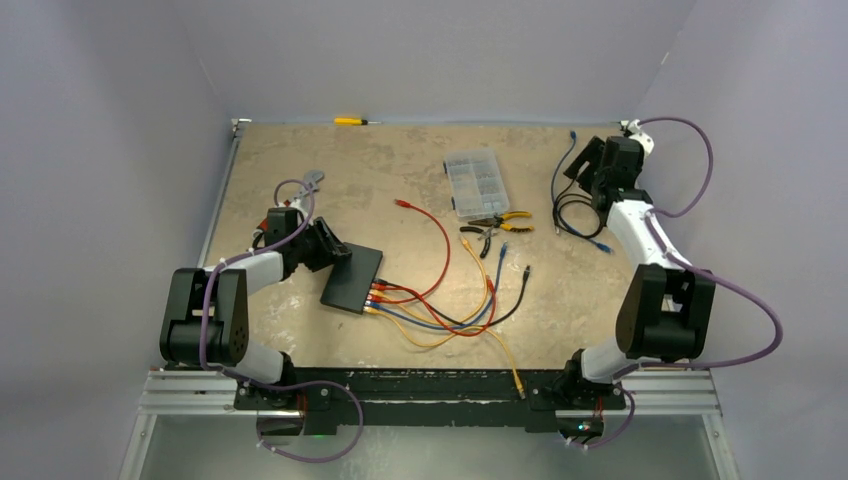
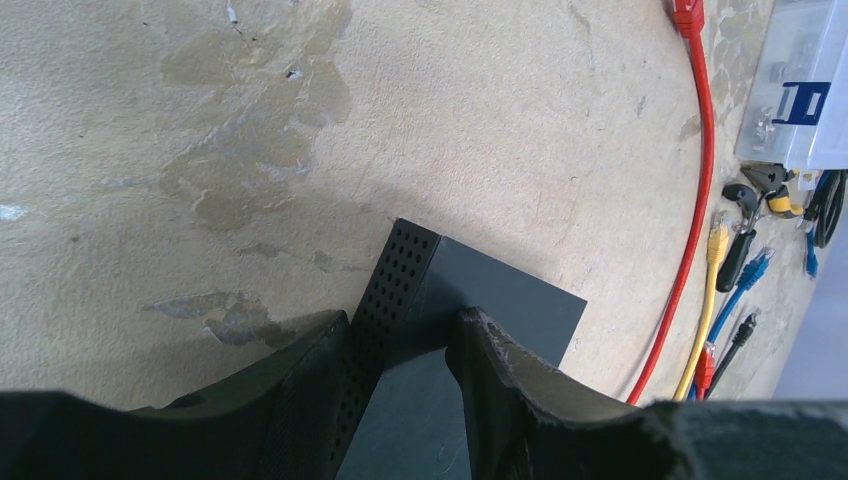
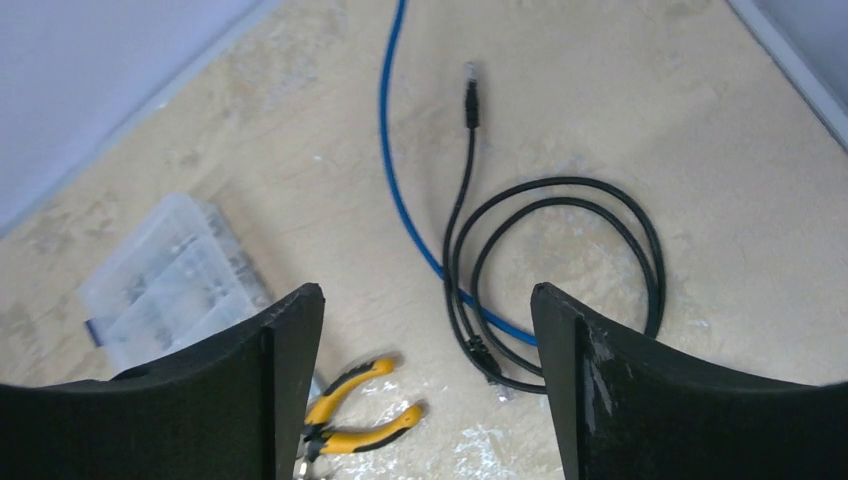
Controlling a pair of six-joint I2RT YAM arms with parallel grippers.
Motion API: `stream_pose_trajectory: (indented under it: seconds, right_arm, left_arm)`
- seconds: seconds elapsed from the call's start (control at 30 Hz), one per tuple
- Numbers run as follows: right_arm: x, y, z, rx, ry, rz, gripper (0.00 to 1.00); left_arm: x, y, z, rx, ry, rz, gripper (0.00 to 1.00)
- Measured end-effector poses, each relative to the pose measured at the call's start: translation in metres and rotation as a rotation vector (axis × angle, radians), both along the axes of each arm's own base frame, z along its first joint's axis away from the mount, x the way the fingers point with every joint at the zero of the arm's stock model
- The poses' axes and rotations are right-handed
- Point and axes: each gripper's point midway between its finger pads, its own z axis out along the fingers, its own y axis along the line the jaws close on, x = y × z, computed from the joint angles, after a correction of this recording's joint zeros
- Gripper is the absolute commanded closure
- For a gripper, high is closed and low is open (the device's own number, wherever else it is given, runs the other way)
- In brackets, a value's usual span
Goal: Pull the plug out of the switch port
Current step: Place the connector at the center of the board, then pull the connector from the switch port.
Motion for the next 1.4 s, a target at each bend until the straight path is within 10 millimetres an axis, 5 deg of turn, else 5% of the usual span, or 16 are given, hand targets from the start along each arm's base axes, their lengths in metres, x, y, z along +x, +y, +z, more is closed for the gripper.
stream_pose_trajectory:
  seconds: [0.2,0.67,0.83,1.07,1.4]
  right_arm:
    - [0.003,0.023,0.016,0.046,-0.084,0.125,0.18]
    - [-0.008,0.097,0.001,0.152,-0.143,0.469,0.13]
    - [-0.016,0.170,-0.018,0.174,-0.095,0.660,0.12]
    - [-0.054,0.275,-0.042,0.222,-0.019,0.929,0.16]
    - [-0.118,0.383,-0.087,0.312,0.142,1.197,0.22]
  left_arm:
    - [0.000,0.000,0.000,-0.002,0.000,-0.002,0.55]
    - [-0.003,-0.001,0.002,-0.005,-0.006,-0.003,0.54]
    - [-0.007,-0.001,0.002,-0.004,-0.002,-0.002,0.54]
    - [-0.010,0.000,0.002,-0.003,0.003,-0.001,0.54]
    - [-0.010,0.000,0.002,-0.003,0.003,-0.002,0.54]
